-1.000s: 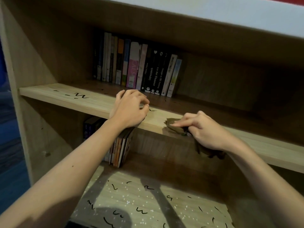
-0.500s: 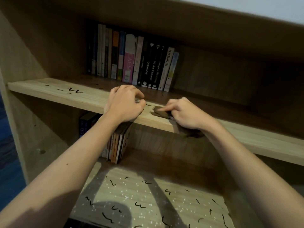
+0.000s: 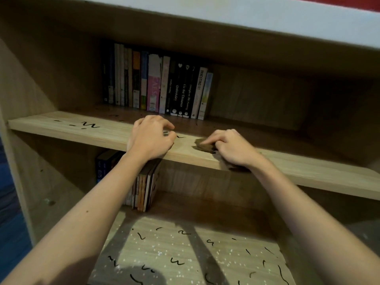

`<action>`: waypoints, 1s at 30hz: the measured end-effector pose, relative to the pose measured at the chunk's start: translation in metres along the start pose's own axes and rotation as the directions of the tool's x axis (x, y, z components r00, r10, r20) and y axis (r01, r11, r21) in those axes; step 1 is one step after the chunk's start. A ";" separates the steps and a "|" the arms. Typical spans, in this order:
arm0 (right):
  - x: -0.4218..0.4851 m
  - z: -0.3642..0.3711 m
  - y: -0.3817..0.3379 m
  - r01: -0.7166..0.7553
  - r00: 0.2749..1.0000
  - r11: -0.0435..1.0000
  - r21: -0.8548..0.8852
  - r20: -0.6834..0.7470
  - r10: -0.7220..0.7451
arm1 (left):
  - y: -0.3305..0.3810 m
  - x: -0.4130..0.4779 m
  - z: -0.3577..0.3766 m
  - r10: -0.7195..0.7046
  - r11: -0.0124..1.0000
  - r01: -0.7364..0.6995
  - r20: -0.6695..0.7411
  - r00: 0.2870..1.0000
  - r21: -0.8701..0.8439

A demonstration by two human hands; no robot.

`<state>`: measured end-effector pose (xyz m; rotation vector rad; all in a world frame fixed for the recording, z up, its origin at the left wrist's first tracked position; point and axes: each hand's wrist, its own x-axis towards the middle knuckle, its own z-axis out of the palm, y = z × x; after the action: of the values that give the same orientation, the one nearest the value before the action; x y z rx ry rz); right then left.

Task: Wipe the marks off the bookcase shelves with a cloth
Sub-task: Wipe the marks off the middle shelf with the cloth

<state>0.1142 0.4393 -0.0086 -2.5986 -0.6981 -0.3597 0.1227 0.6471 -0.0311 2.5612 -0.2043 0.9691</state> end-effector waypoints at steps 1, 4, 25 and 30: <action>-0.008 0.006 -0.008 0.026 0.999 1.000 -0.002 -0.020 -0.026 | 0.000 0.000 -0.001 -0.003 1.000 0.003 0.002 1.000 -0.003; -0.057 0.003 -0.033 0.127 0.992 0.982 0.139 -0.016 -0.126 | 0.001 -0.001 -0.002 0.003 1.000 -0.003 0.017 1.000 -0.010; -0.048 -0.008 -0.014 -0.226 0.931 0.945 -0.235 -0.336 0.140 | 0.022 -0.022 0.014 0.152 0.988 -0.152 -0.013 0.988 -0.007; -0.077 0.010 -0.044 -0.019 0.945 0.962 -0.273 -0.320 -0.072 | 0.019 -0.020 0.016 0.135 0.991 -0.135 -0.037 0.990 0.014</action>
<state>0.0276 0.4459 -0.0294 -2.6846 -0.5997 -0.9336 0.1120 0.6230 -0.0498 2.5646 -0.3665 1.0698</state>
